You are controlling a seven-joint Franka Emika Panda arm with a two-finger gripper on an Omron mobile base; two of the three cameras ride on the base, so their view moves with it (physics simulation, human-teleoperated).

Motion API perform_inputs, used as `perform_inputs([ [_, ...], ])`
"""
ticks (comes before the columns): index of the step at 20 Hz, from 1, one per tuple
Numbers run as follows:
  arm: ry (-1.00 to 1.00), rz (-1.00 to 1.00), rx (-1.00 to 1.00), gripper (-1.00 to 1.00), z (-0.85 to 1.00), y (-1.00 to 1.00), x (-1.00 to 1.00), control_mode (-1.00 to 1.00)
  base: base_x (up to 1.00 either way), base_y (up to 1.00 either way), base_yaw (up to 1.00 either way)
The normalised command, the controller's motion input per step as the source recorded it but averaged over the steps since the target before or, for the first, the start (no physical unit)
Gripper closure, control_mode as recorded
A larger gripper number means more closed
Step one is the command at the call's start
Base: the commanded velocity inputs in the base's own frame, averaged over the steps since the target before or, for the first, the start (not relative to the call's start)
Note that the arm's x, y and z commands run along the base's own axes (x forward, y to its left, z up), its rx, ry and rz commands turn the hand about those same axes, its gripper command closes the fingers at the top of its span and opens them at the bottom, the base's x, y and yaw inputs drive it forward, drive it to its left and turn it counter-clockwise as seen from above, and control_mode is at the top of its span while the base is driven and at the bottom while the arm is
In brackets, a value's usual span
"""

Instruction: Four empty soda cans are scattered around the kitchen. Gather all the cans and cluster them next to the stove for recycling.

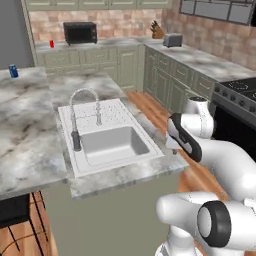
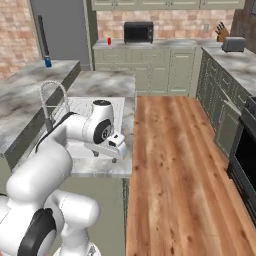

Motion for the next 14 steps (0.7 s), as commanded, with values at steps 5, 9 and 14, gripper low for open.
perform_inputs([
  [5,0.0,0.0,0.0,-1.0,0.0,0.0,0.0,1.0,-0.59,0.53,-0.16],
  [9,0.0,0.0,0.0,-1.0,0.0,0.0,0.0,1.0,-0.59,0.64,-0.19],
  [14,0.0,0.0,0.0,-1.0,0.0,0.0,0.0,1.0,-0.38,0.54,-0.24],
])
